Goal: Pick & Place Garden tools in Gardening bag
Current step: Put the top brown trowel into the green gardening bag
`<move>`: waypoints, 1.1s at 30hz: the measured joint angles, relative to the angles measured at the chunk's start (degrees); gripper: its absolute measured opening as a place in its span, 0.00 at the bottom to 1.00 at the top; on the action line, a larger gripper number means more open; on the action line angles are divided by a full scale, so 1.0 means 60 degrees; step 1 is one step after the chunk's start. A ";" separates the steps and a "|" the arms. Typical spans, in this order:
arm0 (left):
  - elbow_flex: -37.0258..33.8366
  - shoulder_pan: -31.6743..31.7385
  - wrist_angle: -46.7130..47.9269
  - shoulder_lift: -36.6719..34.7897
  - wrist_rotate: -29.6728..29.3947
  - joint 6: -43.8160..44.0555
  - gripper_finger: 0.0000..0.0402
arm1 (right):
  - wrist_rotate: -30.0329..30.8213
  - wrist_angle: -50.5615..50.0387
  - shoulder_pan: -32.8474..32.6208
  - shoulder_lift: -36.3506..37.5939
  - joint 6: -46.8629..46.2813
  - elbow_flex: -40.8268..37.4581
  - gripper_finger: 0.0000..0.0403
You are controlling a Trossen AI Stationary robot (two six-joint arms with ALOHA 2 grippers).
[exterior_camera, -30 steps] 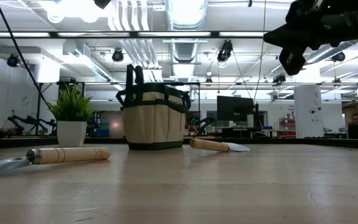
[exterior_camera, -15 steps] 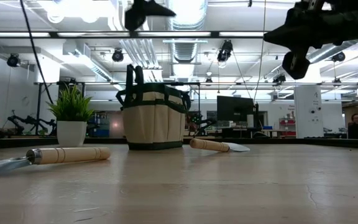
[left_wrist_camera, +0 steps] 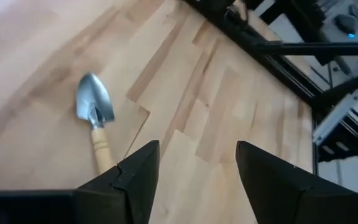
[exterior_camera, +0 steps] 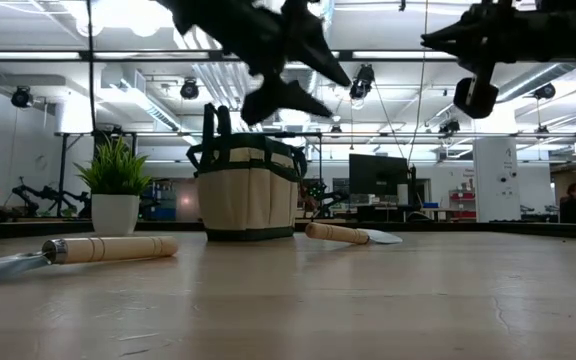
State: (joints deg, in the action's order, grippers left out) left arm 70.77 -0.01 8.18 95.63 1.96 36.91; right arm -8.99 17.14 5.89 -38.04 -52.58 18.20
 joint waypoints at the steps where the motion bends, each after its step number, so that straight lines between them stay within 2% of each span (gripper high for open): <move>1: 0.0003 -0.0004 -0.0146 0.0239 0.0000 0.0257 0.53 | -0.0002 0.0098 0.0000 0.0000 -0.0146 0.0002 0.02; 5: 0.0207 -0.0040 -0.0321 0.1077 -0.0177 0.0429 0.52 | -0.0010 0.0264 0.0000 0.0000 -0.0476 0.0003 0.02; 9: 0.0979 -0.0113 0.0004 0.1839 -0.0313 -0.0052 0.50 | -0.0051 0.0201 0.0000 -0.0004 -0.0463 0.0003 0.02; 13: 0.2296 -0.0180 0.2029 0.2484 -0.1485 -0.0922 0.48 | -0.0091 0.0202 0.0000 0.0034 -0.0485 0.0000 0.02; 16: 0.3241 -0.0147 0.3903 0.2956 -0.2167 -0.0651 0.47 | -0.0248 0.0221 0.0000 0.0103 -0.0496 0.0003 0.02; 18: 0.3577 -0.0120 0.4197 0.3231 -0.2160 -0.0582 0.47 | -0.0274 0.0200 0.0000 0.0121 -0.0489 0.0001 0.02; 22: 0.3691 -0.0135 0.3701 0.3618 -0.1599 -0.0874 0.47 | -0.0267 0.0224 0.0004 0.0150 -0.0138 0.0003 0.02; 33: 0.3631 -0.0007 0.3894 0.4514 -0.1588 -0.1078 0.47 | -0.0176 0.0304 0.0028 0.0142 0.0254 0.0003 0.02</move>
State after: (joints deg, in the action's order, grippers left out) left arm 92.55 -0.05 31.55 122.71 -7.57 30.44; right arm -10.05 18.96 6.06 -37.19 -51.05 18.22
